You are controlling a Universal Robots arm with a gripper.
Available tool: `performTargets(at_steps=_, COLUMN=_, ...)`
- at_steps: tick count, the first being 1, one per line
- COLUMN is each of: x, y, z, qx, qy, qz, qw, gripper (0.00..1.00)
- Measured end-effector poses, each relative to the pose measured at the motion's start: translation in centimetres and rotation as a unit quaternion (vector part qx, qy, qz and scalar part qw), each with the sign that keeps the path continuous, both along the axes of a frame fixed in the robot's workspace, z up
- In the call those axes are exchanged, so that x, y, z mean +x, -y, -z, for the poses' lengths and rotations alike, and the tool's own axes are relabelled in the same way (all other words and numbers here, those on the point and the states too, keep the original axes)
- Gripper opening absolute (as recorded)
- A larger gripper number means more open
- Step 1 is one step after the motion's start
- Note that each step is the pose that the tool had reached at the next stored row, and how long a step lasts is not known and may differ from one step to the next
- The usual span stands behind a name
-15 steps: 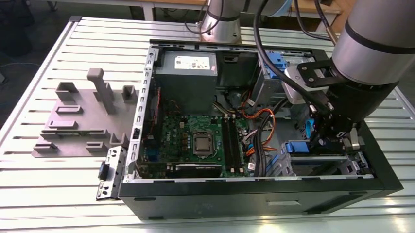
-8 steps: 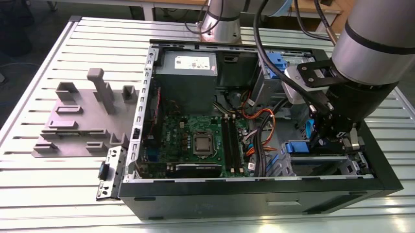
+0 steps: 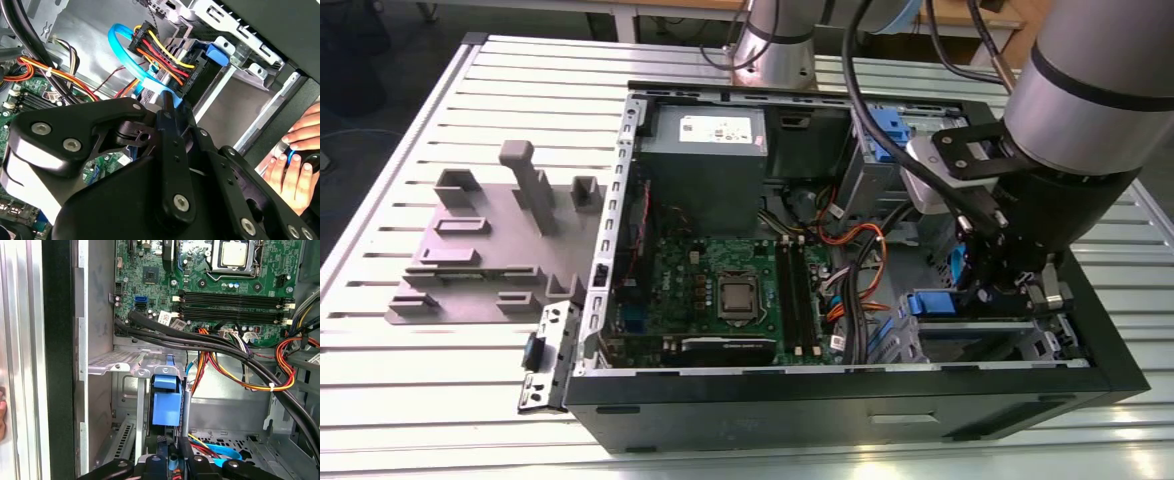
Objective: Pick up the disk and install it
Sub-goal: 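Insert the second disk wire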
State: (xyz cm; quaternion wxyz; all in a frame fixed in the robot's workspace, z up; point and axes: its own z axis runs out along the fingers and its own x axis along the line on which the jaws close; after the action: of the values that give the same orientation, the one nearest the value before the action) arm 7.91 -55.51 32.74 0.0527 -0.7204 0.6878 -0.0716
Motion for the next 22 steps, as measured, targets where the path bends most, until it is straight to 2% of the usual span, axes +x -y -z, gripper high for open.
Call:
performTargets(at_steps=10, x=0.00, y=0.00, z=-1.59, qx=-0.0002, qy=-0.0006, qz=0.000, qw=1.00000, gripper=0.24)
performTargets(at_steps=12, x=0.00, y=0.00, z=-1.62, qx=-0.0001, qy=-0.0006, qz=0.000, qw=1.00000, gripper=0.22)
performTargets(at_steps=13, x=0.00, y=0.00, z=-1.61, qx=0.0000, qy=-0.0006, qz=0.000, qw=1.00000, gripper=0.15)
performTargets(at_steps=14, x=0.00, y=0.00, z=-1.62, qx=-0.0001, qy=-0.0006, qz=0.000, qw=1.00000, gripper=0.15)
performTargets(at_steps=15, x=0.00, y=0.00, z=-1.64, qx=-0.0001, qy=-0.0006, qz=0.000, qw=1.00000, gripper=0.11)
performTargets(at_steps=22, x=0.00, y=0.00, z=-1.70, qx=-0.0001, qy=-0.0006, qz=0.000, qw=1.00000, gripper=0.11)
